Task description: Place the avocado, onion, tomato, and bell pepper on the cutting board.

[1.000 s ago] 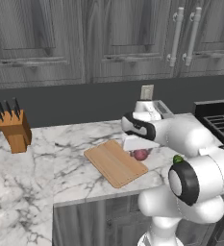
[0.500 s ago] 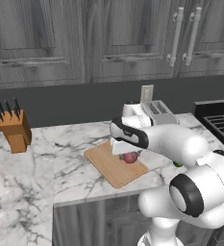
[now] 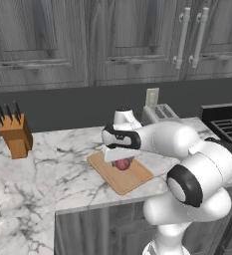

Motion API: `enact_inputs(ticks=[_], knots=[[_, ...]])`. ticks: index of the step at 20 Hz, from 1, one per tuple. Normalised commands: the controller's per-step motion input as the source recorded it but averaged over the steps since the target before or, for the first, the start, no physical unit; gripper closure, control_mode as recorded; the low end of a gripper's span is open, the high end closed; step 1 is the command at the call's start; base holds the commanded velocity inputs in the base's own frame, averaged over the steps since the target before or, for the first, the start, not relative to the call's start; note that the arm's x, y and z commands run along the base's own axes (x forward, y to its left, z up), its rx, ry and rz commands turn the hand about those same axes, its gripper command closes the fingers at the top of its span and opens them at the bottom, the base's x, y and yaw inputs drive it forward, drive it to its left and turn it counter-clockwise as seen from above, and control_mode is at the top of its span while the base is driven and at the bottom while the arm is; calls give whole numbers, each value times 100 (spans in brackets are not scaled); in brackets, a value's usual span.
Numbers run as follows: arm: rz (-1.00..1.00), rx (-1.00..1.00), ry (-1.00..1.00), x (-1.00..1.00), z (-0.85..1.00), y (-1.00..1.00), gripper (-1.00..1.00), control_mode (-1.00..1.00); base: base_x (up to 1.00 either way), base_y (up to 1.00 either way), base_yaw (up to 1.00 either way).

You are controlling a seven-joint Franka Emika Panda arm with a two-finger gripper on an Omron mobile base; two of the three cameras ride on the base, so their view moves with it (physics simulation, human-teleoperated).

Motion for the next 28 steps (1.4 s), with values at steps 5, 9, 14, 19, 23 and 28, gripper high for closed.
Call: enact_inputs(ticks=[5, 9, 14, 19, 23, 28], knots=[[2, 0, 0, 9, -17, 12, 100, -100, 0, 0, 0], [0, 0, 0, 0, -28, 0, 100, -100, 0, 0, 0], [0, 0, 0, 0, -32, 0, 100, -100, 0, 0, 0], [0, 0, 0, 0, -23, 0, 100, -100, 0, 0, 0], [0, 0, 0, 0, -27, 4, -100, -100, 0, 0, 0], [0, 0, 0, 0, -12, 1, -100, -100, 0, 0, 0]])
